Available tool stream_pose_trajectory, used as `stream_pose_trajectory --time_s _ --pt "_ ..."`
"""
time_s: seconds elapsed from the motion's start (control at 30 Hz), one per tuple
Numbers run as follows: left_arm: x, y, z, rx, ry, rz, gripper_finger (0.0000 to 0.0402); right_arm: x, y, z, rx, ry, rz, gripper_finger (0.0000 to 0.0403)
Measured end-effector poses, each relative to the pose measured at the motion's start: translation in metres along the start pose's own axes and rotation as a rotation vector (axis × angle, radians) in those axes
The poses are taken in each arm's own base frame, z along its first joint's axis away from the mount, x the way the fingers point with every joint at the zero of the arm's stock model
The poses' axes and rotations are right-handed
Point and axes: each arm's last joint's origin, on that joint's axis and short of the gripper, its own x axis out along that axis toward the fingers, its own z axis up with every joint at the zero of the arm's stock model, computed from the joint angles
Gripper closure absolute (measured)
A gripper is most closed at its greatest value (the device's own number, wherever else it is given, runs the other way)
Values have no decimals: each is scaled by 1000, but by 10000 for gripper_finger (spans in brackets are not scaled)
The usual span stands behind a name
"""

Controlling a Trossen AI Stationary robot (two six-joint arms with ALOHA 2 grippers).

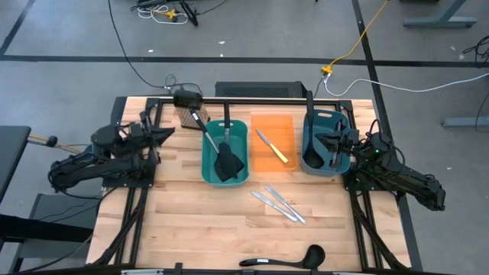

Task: Pick & Place Kitchen Items
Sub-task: Put the bottom silver table knife into the orange bin

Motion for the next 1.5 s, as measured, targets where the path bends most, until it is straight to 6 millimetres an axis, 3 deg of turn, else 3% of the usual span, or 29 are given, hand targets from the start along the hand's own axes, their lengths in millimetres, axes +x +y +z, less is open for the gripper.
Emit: stream_pose_trajectory --time_s 0.1,0.23,0.53,0.77,0.93,1.23,1.5 --pt "0 2 -3 -6 -17 72 401 0 0 0 0 0 0 389" --pt "6 2 -21 4 -22 139 401 0 0 0 0 1 0 389" --pt "15 -1 -45 52 -29 128 399 0 0 -1 77 15 9 390" --pt "15 -2 -53 64 50 128 378 10 4 25 155 -7 82 397" --pt "15 -2 -59 41 103 117 376 33 10 53 180 140 116 397" --pt "15 -3 -62 2 135 95 393 89 35 82 92 615 63 395" --pt "15 -2 -61 2 124 121 393 98 71 100 -50 807 46 376"
